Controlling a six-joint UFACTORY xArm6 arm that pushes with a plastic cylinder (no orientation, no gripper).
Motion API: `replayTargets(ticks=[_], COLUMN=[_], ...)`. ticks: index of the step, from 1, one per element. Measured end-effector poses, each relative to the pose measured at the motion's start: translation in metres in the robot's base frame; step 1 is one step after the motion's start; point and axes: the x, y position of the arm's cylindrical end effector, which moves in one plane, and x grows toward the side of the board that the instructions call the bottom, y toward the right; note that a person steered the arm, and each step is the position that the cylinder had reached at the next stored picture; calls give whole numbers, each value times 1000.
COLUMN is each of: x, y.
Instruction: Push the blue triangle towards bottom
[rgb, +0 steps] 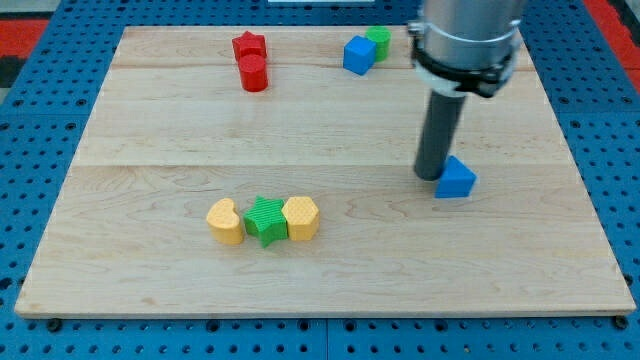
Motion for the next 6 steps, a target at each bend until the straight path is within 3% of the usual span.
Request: replayTargets(ticks=[3, 6], x=[-34, 14], y=[69, 41])
